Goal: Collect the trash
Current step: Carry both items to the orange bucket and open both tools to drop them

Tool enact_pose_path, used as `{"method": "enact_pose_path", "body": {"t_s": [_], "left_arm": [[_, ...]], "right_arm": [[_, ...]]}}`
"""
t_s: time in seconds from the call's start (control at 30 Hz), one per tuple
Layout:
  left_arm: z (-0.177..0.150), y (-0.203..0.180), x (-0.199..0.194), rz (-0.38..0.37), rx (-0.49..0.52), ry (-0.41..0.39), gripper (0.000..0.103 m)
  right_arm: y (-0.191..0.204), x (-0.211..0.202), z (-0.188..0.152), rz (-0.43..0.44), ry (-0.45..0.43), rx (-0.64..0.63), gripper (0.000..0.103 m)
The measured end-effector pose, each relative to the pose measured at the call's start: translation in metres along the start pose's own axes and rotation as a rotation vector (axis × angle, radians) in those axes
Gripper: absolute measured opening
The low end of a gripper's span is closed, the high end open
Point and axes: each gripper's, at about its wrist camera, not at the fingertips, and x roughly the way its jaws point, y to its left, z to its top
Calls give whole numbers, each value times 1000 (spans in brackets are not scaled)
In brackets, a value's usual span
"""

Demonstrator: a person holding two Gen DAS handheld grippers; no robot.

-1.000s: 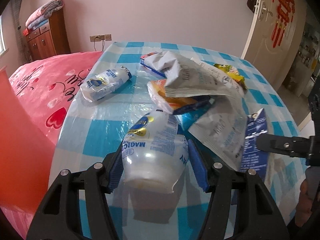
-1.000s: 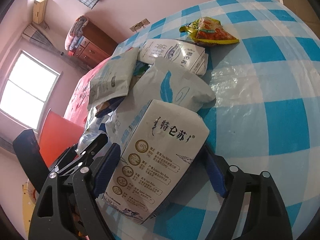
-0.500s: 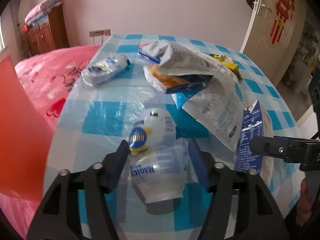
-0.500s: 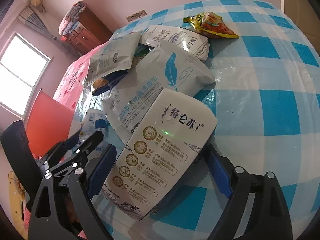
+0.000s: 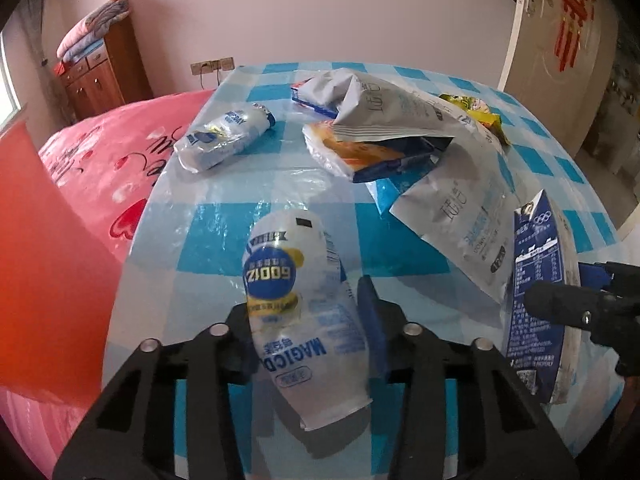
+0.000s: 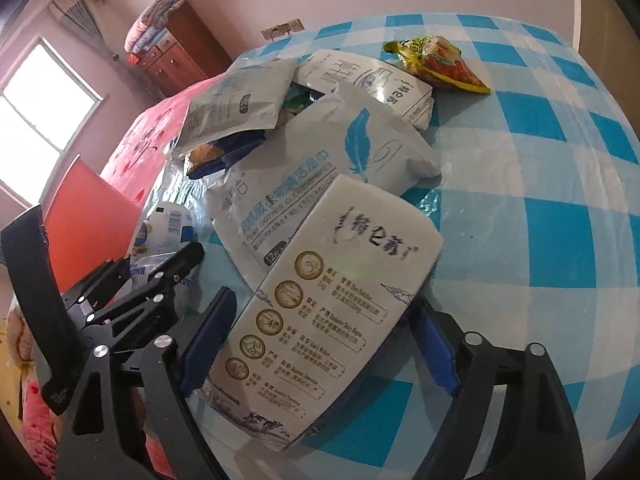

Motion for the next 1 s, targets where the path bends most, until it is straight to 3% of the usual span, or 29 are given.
{"method": "enact_pose_path", "body": {"t_s": [0.07, 0.27, 0.63, 0.8, 1.0], "left_arm": [[-1, 3, -2, -20, -26, 2, 32], [-6, 7, -8, -85, -87, -8, 26], [-6, 13, -39, -146, -137, -79, 26], [2, 23, -64, -154, -150, -138, 26], [18, 54, -107, -109, -189, -245, 26]], "right_arm": [[-3, -3, -1, 0, -11, -10, 75], [-10, -10, -8, 5, -29, -31, 70], [-1, -38, -12, 22, -111, -55, 69], [19, -56, 5, 75, -155, -71, 69], [65, -71, 43, 168, -206, -130, 69]]}}
